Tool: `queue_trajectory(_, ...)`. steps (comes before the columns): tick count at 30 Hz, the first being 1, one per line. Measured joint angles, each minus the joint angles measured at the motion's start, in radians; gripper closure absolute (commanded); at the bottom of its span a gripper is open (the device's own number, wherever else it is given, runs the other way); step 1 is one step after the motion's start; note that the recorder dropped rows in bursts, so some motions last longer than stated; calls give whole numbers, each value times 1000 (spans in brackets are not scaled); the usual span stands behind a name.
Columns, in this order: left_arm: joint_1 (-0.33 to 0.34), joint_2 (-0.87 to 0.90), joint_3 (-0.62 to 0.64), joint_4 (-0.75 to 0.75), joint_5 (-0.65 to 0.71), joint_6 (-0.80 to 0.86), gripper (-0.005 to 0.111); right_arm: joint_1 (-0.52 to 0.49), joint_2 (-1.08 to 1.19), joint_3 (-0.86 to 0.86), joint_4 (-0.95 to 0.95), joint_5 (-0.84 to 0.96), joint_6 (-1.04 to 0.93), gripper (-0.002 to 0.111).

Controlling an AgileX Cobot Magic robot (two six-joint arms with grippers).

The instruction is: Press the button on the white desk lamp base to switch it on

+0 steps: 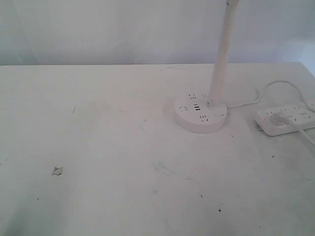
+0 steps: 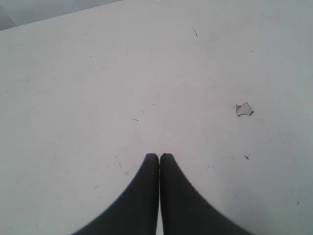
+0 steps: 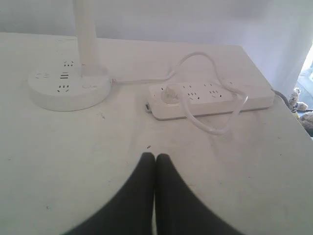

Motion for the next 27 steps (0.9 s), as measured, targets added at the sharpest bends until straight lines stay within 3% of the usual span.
queue_trajectory(27, 0, 0, 0, 0, 0, 0, 107, 0, 0, 0, -92, -13, 0, 108)
